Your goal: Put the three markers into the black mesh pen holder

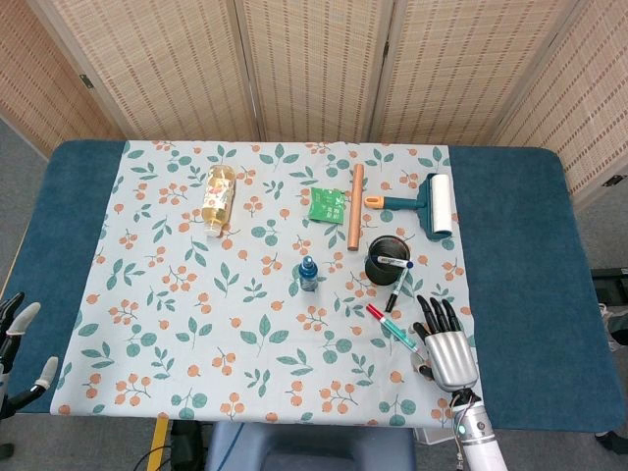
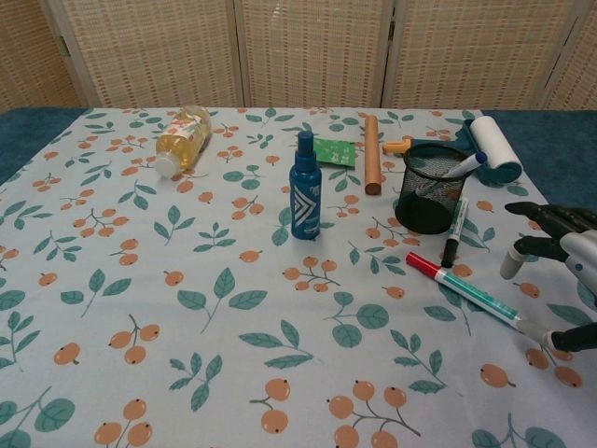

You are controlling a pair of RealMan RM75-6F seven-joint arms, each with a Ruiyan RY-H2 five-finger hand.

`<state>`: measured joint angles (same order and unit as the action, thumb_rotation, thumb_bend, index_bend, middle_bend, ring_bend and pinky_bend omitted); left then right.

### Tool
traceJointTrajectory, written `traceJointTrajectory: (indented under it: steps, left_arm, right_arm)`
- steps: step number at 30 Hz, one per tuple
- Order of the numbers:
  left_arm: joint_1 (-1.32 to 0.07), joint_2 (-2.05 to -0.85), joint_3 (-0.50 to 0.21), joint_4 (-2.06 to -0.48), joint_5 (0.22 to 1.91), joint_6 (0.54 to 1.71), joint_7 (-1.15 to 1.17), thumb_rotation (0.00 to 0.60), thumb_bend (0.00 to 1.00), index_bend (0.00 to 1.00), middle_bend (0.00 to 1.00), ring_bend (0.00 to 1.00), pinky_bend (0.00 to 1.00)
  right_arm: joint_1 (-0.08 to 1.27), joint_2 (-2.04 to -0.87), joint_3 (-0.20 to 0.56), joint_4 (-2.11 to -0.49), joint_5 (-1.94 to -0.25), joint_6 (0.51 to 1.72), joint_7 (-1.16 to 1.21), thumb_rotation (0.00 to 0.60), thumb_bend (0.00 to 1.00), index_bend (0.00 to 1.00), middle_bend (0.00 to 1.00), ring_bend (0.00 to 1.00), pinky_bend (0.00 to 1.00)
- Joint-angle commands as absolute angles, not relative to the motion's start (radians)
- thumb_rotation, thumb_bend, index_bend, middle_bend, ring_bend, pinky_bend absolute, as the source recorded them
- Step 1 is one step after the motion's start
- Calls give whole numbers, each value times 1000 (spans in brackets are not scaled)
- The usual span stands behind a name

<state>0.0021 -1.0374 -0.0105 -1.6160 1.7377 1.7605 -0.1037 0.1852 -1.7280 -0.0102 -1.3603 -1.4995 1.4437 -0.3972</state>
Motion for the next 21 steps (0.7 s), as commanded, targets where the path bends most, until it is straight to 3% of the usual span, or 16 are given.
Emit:
traceJointTrajectory:
  steps: [1,21]
  left_arm:
    - [2,-1035,-10,-1613,1739,1762,-113,600,423,0,20,9,271]
    - [10,-1028,-13,-1613,1738,1780,-125,600,423,0,20,9,271]
  right_arm:
    - [170,-1752,-3,-1342,-1513,1474,-402,600,237,439,46,0,0]
    - [157,-1843,32,-1190,-1490,1451,-329,600,238,443,50,0,0]
